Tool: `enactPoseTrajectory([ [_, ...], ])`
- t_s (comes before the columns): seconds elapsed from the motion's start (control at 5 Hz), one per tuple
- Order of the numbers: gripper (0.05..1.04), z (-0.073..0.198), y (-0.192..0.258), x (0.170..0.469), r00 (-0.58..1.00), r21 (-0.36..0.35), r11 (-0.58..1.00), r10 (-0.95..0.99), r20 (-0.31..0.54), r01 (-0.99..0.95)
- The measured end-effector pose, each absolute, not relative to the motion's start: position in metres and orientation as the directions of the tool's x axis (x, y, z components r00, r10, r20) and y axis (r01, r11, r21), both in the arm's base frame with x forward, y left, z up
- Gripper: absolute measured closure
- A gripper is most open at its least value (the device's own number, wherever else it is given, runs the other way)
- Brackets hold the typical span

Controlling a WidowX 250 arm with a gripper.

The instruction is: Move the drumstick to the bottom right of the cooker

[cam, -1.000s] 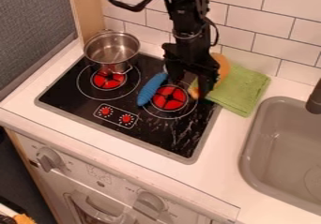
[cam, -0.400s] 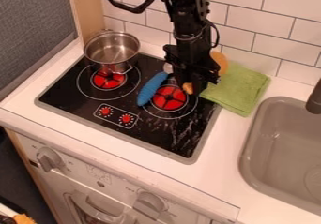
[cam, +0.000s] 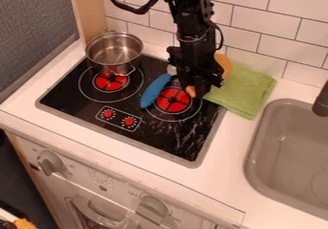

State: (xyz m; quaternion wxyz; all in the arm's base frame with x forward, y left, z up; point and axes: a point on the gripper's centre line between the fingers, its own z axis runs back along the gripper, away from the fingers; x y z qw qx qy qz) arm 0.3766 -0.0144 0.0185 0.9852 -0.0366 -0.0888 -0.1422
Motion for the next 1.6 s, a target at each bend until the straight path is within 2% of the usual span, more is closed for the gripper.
enactPoseTrajectory([
  [0.2, 0.719, 0.056, -0.008, 0.367, 0.927, -0.016, 0.96, -0.264, 0.266, 0.279],
  [0.4, 0.719, 0.088, 0.01, 0.334, 0.925, -0.002, 0.974, -0.214, 0.312, 0.226],
  [0.6, 0.719, 0.067, 0.026, 0.298, 0.964, -0.04, 0.984, -0.161, 0.21, 0.173],
  [0.8, 0.719, 0.049, 0.025, 0.277, 0.974, -0.046, 0.984, -0.165, 0.156, 0.174],
  [1.0, 0.719, 0.032, 0.014, 0.268, 0.97, -0.041, 0.974, -0.217, 0.108, 0.222],
  [1.2, 0.65, 0.021, 0.004, 0.269, 0.963, -0.049, 0.964, -0.255, 0.092, 0.26],
  [1.4, 0.338, 0.021, 0.003, 0.27, 0.962, -0.047, 0.965, -0.253, 0.099, 0.259],
  [1.6, 0.092, 0.026, 0.0, 0.271, 0.956, -0.011, 0.963, -0.268, 0.118, 0.271],
])
